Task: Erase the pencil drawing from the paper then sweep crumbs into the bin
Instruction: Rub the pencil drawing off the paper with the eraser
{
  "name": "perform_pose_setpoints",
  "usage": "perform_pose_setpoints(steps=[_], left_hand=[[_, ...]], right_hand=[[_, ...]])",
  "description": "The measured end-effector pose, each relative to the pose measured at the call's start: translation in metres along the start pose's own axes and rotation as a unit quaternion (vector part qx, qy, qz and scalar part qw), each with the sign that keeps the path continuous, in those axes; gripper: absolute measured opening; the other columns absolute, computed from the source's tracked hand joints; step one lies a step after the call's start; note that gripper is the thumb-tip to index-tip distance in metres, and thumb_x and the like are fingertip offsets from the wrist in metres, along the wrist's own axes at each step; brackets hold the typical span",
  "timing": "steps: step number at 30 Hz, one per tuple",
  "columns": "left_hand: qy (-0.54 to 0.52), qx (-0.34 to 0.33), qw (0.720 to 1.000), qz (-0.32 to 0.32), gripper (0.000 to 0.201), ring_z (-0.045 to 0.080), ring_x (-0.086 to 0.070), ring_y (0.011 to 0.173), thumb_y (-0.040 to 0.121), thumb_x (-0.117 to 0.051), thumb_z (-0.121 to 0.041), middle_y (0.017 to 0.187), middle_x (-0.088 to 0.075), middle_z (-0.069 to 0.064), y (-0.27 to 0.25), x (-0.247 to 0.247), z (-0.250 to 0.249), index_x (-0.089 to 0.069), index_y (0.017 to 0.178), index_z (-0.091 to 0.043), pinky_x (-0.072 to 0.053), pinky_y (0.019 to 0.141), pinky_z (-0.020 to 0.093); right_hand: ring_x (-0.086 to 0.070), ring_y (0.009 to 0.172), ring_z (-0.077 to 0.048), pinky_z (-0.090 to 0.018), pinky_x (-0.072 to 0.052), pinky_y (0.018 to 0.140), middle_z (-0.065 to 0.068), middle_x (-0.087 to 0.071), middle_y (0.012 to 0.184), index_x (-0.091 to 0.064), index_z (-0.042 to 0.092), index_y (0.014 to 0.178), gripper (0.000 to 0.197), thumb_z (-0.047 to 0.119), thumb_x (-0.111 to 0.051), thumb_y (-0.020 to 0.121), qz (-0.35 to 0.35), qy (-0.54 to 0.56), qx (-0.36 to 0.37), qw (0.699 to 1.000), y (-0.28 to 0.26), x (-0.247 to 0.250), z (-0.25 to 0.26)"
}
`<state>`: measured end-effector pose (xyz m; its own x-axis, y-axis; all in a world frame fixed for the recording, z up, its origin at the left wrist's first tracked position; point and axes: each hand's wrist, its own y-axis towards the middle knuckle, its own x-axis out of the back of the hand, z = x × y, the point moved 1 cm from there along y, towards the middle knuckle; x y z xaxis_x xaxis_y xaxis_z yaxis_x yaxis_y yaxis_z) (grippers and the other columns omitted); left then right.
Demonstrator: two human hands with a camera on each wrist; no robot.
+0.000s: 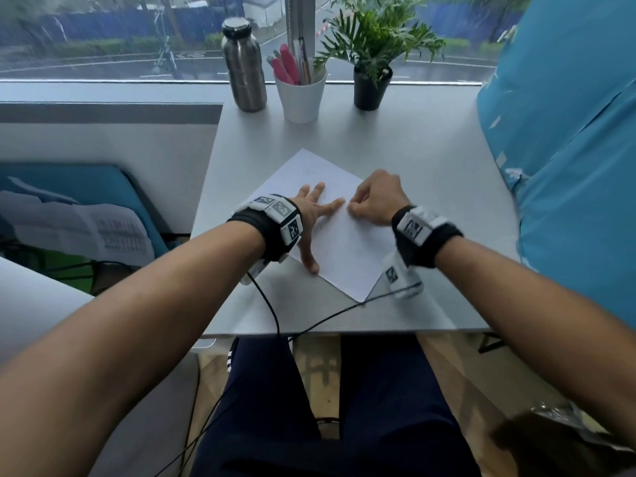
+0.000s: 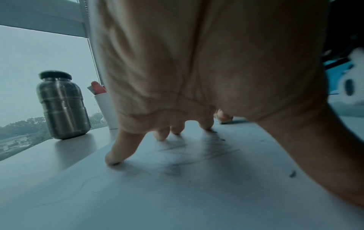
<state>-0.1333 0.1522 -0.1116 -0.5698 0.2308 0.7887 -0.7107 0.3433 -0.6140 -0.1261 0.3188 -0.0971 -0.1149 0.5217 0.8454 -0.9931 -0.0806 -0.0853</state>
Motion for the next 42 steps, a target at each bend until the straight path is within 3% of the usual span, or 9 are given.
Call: perform_pose_setpoints(steps=[5,10,15,19,25,29,32,37,42], left_hand=[[0.014,0.002,1.000,0.005,0.158,0.030,0.025,0.146,0.039,-0.094,-0.057,0.156,0.035,0.001,0.004,-0.002,0.000,0.020,0.149,-0.045,-0.011,0.116,0.056],[-0.003,0.004,1.000,0.004,0.154,0.027,0.025,0.146,0.044,-0.094,-0.054,0.157,0.033,0.000,0.000,0.000,-0.001,0.019,0.148,-0.046,-0.008,0.116,0.056],[0.012,0.004,1.000,-0.002,0.155,0.030,0.023,0.146,0.043,-0.093,-0.055,0.157,0.032,0.002,0.000,-0.002,-0.003,0.019,0.149,-0.045,-0.010,0.117,0.055],[-0.009,0.000,1.000,-0.004,0.155,0.027,0.024,0.146,0.042,-0.094,-0.055,0.158,0.031,0.000,0.002,-0.002,0.000,0.018,0.149,-0.047,-0.008,0.117,0.056],[0.003,-0.002,1.000,-0.010,0.156,0.029,0.023,0.146,0.041,-0.093,-0.056,0.157,0.032,0.002,0.003,-0.004,0.000,0.019,0.149,-0.045,-0.010,0.118,0.057],[-0.009,-0.001,1.000,-0.004,0.155,0.026,0.025,0.146,0.040,-0.093,-0.056,0.158,0.032,-0.001,0.003,-0.003,0.002,0.018,0.148,-0.049,-0.010,0.117,0.059],[-0.004,-0.004,1.000,-0.007,0.157,0.027,0.025,0.146,0.038,-0.093,-0.059,0.157,0.032,-0.001,0.005,-0.003,0.002,0.019,0.148,-0.048,-0.011,0.117,0.060],[-0.001,-0.002,1.000,-0.004,0.156,0.028,0.023,0.147,0.039,-0.092,-0.060,0.158,0.032,0.000,0.004,-0.003,0.002,0.019,0.148,-0.048,-0.010,0.116,0.059],[-0.001,-0.001,1.000,-0.009,0.156,0.028,0.023,0.147,0.040,-0.093,-0.059,0.157,0.032,0.000,0.005,-0.002,0.002,0.019,0.148,-0.047,-0.010,0.118,0.059]], right_hand=[[-0.059,0.068,-0.012,-0.015,-0.040,0.061,-0.004,-0.067,0.074,-0.076,0.008,0.074,0.009,0.013,-0.068,0.075,0.099,-0.008,0.074,0.992,-0.043,-0.029,0.024],[-0.059,0.069,-0.009,-0.014,-0.039,0.068,-0.007,-0.074,0.078,-0.078,0.008,0.076,0.011,0.016,-0.071,0.074,0.002,0.010,0.002,1.000,-0.004,-0.004,0.000],[-0.056,0.063,-0.006,-0.011,-0.039,0.063,-0.002,-0.071,0.075,-0.076,0.010,0.073,0.008,0.014,-0.071,0.076,0.115,-0.014,0.083,0.990,-0.046,-0.028,0.022],[-0.059,0.065,-0.008,-0.008,-0.041,0.058,-0.002,-0.072,0.071,-0.078,0.010,0.074,0.009,0.017,-0.072,0.072,0.016,0.008,0.020,1.000,-0.008,-0.004,-0.001],[-0.066,0.069,-0.016,-0.016,-0.047,0.064,-0.006,-0.074,0.074,-0.077,0.009,0.073,0.009,0.016,-0.072,0.075,0.113,-0.022,0.096,0.989,-0.045,-0.023,0.016],[-0.062,0.068,-0.012,-0.015,-0.043,0.070,-0.007,-0.075,0.076,-0.077,0.007,0.075,0.011,0.017,-0.072,0.074,0.012,-0.008,0.035,0.999,-0.006,0.001,-0.002],[-0.066,0.067,-0.019,-0.025,-0.053,0.070,-0.007,-0.073,0.073,-0.076,0.007,0.072,0.010,0.014,-0.069,0.074,0.051,-0.015,0.077,0.996,-0.038,-0.022,0.012],[-0.061,0.064,-0.009,-0.005,-0.037,0.055,-0.005,-0.074,0.074,-0.078,0.008,0.075,0.010,0.016,-0.072,0.074,0.049,-0.009,0.051,0.997,-0.022,-0.007,0.005],[-0.067,0.068,-0.018,-0.022,-0.054,0.069,-0.003,-0.071,0.072,-0.077,0.007,0.074,0.008,0.013,-0.071,0.074,0.075,-0.005,0.084,0.994,-0.046,-0.023,0.017]])
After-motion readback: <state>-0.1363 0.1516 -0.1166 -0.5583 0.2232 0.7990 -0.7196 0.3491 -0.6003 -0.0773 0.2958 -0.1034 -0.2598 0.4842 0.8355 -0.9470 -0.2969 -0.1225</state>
